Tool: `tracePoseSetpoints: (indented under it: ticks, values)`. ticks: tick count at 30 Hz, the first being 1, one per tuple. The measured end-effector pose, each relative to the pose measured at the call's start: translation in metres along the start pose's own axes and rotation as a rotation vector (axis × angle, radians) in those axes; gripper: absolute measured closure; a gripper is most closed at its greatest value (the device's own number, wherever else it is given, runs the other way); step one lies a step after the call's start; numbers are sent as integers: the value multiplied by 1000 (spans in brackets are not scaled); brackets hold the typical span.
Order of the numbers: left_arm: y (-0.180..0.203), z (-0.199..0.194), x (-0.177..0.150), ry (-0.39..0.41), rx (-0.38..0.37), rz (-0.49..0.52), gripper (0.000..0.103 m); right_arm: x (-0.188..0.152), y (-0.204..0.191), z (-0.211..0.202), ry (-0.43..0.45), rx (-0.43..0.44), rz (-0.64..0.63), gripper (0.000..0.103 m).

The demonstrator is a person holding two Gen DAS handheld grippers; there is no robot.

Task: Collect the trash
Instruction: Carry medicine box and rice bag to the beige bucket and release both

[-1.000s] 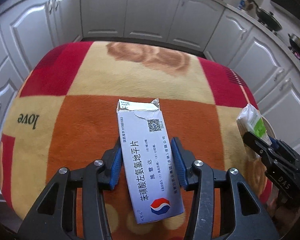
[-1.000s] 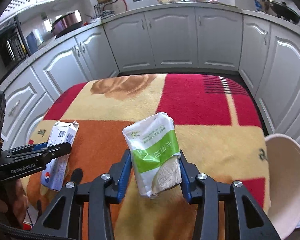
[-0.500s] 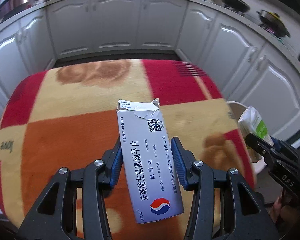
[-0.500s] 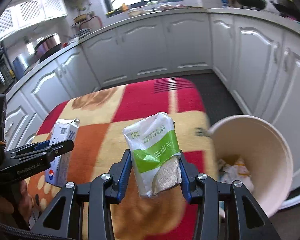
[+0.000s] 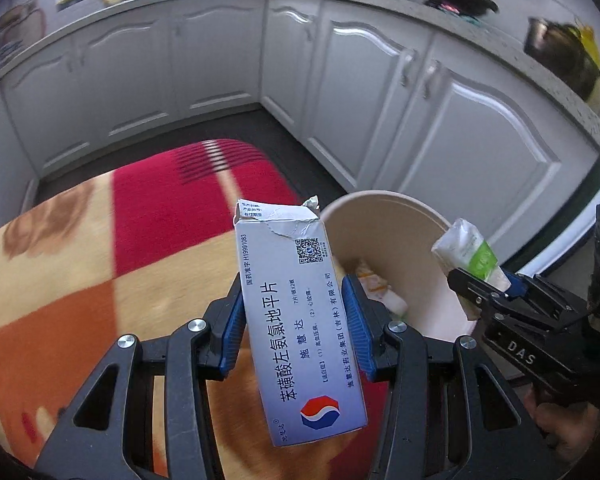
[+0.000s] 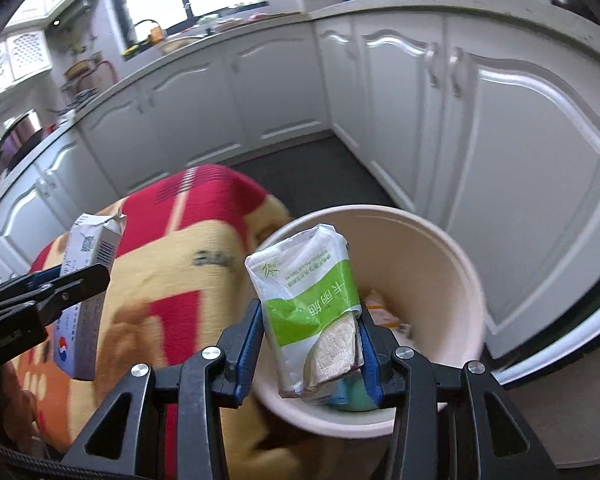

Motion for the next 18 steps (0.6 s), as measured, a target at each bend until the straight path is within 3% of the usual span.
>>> tracePoseSetpoints:
  ticks: [8, 18]
  values:
    - [33, 38, 13, -42, -36, 50, 59, 5, 44, 16, -26, -63, 55, 61]
    - [48, 67, 21, -77, -105, 34, 58, 5, 74, 35, -56, -92, 115, 61]
Point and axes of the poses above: each gripper's, at about its wrist camera, not at the fingertips, and z roughly the way its jaws point, y to its right, x to its top, the point moved 7 cm from there along z, roughly the way its jaws point, and after that the axes turned 7 degrees about z, right-handed, at the moved point
